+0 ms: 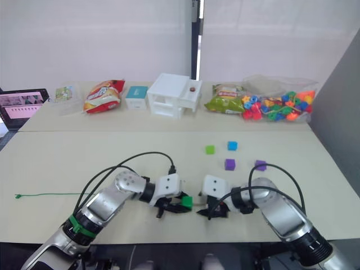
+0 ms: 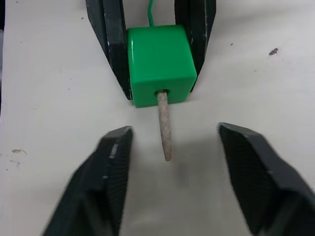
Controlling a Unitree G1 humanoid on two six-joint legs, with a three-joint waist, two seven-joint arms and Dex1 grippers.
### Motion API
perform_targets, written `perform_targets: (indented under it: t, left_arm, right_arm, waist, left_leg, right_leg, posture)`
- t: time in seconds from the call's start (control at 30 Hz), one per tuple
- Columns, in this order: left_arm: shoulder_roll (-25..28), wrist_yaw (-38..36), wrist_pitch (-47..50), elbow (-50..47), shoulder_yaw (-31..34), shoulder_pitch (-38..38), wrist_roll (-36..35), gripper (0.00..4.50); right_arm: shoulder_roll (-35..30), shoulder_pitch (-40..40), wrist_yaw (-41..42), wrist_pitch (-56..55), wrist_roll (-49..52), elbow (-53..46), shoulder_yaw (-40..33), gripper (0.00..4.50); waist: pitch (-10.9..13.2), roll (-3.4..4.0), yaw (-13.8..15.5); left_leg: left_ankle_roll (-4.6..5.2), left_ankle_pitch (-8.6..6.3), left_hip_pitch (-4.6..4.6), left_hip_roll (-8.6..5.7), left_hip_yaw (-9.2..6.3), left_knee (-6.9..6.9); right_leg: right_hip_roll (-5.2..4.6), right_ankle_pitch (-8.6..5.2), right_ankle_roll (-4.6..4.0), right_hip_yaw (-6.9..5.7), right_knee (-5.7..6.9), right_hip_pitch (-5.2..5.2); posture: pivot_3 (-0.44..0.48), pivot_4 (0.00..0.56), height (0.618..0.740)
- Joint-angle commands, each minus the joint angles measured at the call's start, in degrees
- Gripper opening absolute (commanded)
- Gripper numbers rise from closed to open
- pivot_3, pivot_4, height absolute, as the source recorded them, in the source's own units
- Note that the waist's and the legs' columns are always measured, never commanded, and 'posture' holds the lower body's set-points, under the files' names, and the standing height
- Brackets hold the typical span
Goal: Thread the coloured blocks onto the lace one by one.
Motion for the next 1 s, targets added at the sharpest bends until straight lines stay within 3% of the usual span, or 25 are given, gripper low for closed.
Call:
perform_targets:
  t: [0.03, 0.17, 0.27, 0.47, 0.6, 0.77, 0.9, 1.0]
  left_arm:
    - [0.6, -0.8, -0.6, -1.2, 1.5, -0.6, -1.3, 1.20]
    - [2.6, -1.6, -0.4, -1.4, 3.2, -0.2, -2.4, 1.20]
    - [4.6, -2.9, 1.3, -2.6, 6.9, 1.1, -6.1, 1.20]
    - [16.5, -9.0, -6.2, 1.5, 14.2, 6.8, -7.3, 1.20]
    - [24.3, -12.7, -20.3, 14.7, 22.3, 10.4, -7.2, 1.20]
    - [31.2, -16.4, -33.4, 31.7, 27.3, 10.4, -6.0, 1.20]
    - [35.4, -18.5, -39.2, 40.9, 28.9, 11.2, -4.6, 1.20]
    - [35.5, -18.6, -37.7, 39.7, 29.7, 11.6, -5.7, 1.20]
  right_arm:
    - [-0.5, -0.6, 0.1, -1.5, -1.4, 0.7, -0.1, 1.37]
    - [-0.9, -0.9, 0.8, -3.0, -2.2, 1.2, 0.0, 0.00]
    - [-1.1, -1.1, 1.4, -3.5, -2.2, 1.3, -0.2, 0.00]
    - [-1.0, -1.9, 2.5, -4.0, -1.8, 0.9, -0.4, 0.00]
    - [-0.7, -3.0, 3.2, -3.5, -1.7, 0.3, -0.3, 0.00]
    - [-0.8, -3.2, 3.5, -3.7, -2.0, 0.3, -0.6, 0.00]
    - [-1.2, -2.9, 3.8, -4.3, -1.9, 0.7, -1.2, 0.00]
    - [-0.9, -3.3, 3.9, -4.5, -1.9, 1.2, -1.1, 0.00]
  waist:
    - [0.0, 0.00, 0.0]
    - [0.0, 0.00, 0.0]
    - [0.0, 0.00, -0.2]
    - [0.0, 0.02, -0.7]
    - [0.0, 0.03, -0.9]
    - [0.0, 0.05, -1.0]
    - [0.0, 0.07, -0.9]
    - [0.0, 0.07, -0.9]
  left_leg:
    - [0.00, 0.00, 0.00, 0.00, 0.00, 0.00]
    - [0.00, 0.00, 0.00, 0.00, 0.00, 0.00]
    - [0.00, 0.00, 0.02, 0.00, 0.00, -0.01]
    - [0.00, 0.00, 0.02, 0.03, 0.00, -0.04]
    - [0.00, 0.00, 0.01, 0.05, 0.01, -0.06]
    - [0.00, 0.00, -0.13, 0.07, 0.12, -0.10]
    - [0.00, 0.00, -0.21, 0.07, 0.15, -0.11]
    - [0.00, 0.00, -0.21, 0.06, 0.15, -0.11]
  right_leg:
    - [0.00, 0.00, 0.00, 0.00, 0.00, 0.00]
    - [0.00, 0.00, 0.00, 0.00, 0.00, 0.00]
    - [0.00, 0.00, 0.00, 0.00, 0.00, 0.00]
    - [0.01, 0.00, 0.00, -0.01, 0.04, -0.06]
    - [0.01, 0.00, 0.00, -0.01, 0.03, -0.11]
    - [0.01, 0.01, -0.02, -0.01, 0.12, -0.44]
    - [0.00, 0.01, -0.02, -0.01, 0.15, -0.53]
    - [-0.01, 0.01, -0.02, -0.01, 0.22, -0.54]
  posture:
    - [0.000, 0.150, 0.740]
    - [0.000, 0.150, 0.740]
    - [0.000, 0.150, 0.740]
    - [0.000, 0.150, 0.740]
    - [0.000, 0.150, 0.740]
    - [0.000, 0.150, 0.740]
    - [0.000, 0.150, 0.740]
    - [0.000, 0.150, 0.740]
